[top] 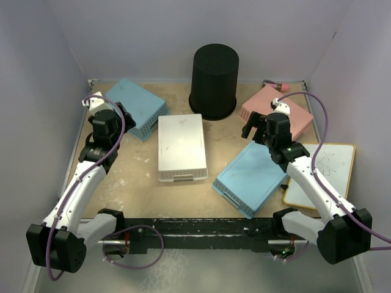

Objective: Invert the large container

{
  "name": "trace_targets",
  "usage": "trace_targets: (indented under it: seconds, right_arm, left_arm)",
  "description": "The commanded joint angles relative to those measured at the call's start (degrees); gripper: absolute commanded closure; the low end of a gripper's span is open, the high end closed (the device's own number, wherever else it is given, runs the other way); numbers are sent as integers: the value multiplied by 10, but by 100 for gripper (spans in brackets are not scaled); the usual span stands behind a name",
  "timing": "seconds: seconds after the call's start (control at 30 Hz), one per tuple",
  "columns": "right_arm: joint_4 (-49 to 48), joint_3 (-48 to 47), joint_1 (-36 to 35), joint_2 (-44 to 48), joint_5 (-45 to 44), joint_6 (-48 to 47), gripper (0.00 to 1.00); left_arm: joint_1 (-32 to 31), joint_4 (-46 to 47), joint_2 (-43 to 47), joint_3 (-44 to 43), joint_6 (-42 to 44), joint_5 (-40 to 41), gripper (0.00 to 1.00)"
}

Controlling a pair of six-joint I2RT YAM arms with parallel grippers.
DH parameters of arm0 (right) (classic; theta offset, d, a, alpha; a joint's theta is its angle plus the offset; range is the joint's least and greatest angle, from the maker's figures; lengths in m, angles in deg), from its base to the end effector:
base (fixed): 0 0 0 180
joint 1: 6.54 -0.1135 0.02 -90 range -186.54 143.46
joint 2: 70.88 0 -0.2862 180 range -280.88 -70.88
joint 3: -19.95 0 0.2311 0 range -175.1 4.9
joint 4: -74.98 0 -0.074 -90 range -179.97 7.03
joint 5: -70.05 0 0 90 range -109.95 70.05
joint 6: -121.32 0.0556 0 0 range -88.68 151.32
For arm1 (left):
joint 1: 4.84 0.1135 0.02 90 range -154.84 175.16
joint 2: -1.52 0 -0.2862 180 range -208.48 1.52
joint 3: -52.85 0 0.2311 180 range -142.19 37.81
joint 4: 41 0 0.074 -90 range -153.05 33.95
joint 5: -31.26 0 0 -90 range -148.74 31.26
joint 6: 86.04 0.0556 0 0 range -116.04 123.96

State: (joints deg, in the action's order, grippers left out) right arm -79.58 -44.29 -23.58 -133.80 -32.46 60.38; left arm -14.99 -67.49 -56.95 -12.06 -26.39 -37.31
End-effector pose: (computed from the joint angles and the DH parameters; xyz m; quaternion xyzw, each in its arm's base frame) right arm 0.2309 0.0582 0.3212 0.1463 0.8235 0.1275 0.5332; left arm 0.2183 -0.0184 0.3403 -0.2461 0.7739 -0.0520 0.5811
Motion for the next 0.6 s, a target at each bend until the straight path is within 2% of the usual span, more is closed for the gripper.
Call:
trace_targets:
  seconds: [0.0, 0.57]
  right_arm:
    - [-20, 2, 0, 17, -9, 7, 0]
    - [-22, -3, 0, 14, -6, 8, 0]
  left_arm:
    - [0, 28, 12, 0, 11, -3, 30]
    - [0, 34, 9, 0, 11, -8, 30]
